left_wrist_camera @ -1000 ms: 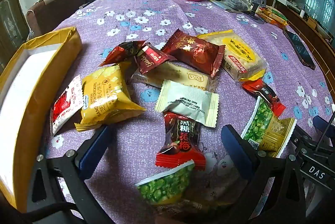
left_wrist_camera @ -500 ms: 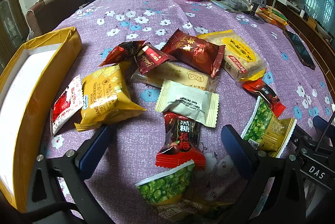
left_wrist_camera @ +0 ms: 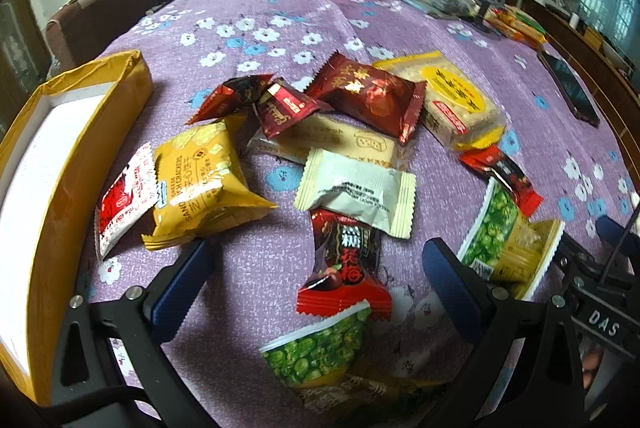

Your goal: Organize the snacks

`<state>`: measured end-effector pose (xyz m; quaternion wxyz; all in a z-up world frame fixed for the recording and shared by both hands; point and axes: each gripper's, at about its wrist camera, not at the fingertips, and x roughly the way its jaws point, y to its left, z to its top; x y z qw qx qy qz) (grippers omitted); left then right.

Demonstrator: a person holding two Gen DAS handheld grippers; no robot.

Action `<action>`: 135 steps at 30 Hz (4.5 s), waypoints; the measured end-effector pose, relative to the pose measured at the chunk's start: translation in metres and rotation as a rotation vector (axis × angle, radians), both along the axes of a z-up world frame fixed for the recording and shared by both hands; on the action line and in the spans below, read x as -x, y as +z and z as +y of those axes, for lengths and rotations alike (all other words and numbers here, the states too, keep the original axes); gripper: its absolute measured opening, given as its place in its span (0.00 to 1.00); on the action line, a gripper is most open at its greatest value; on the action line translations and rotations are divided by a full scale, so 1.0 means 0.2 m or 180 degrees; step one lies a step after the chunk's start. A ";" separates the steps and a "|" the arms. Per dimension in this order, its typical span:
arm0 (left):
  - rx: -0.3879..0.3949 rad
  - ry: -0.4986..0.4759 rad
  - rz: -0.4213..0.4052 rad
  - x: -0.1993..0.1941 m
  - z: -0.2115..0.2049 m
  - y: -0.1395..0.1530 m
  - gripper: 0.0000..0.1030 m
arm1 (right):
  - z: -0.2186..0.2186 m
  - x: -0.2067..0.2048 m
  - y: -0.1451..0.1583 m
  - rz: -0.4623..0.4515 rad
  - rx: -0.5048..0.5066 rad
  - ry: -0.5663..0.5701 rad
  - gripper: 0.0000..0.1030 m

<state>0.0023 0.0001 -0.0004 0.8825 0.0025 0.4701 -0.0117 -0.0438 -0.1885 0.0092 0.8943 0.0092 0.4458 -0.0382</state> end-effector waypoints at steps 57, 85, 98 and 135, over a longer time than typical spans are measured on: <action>0.0534 -0.0850 -0.0051 0.26 0.09 0.09 0.61 | 0.22 0.12 0.15 -0.0161 -0.0719 0.1319 0.41; 0.0990 0.0069 -0.0683 0.57 0.97 0.41 0.31 | 0.75 0.33 0.41 -0.0247 -0.0928 0.1719 0.40; 0.0901 0.0694 -0.0621 0.55 1.45 0.29 0.32 | 1.55 0.26 0.35 0.0074 -0.0756 0.2426 0.40; 0.1239 0.0078 -0.0736 0.64 1.00 0.45 0.73 | 0.78 0.08 0.15 -0.0062 -0.0444 0.1274 0.58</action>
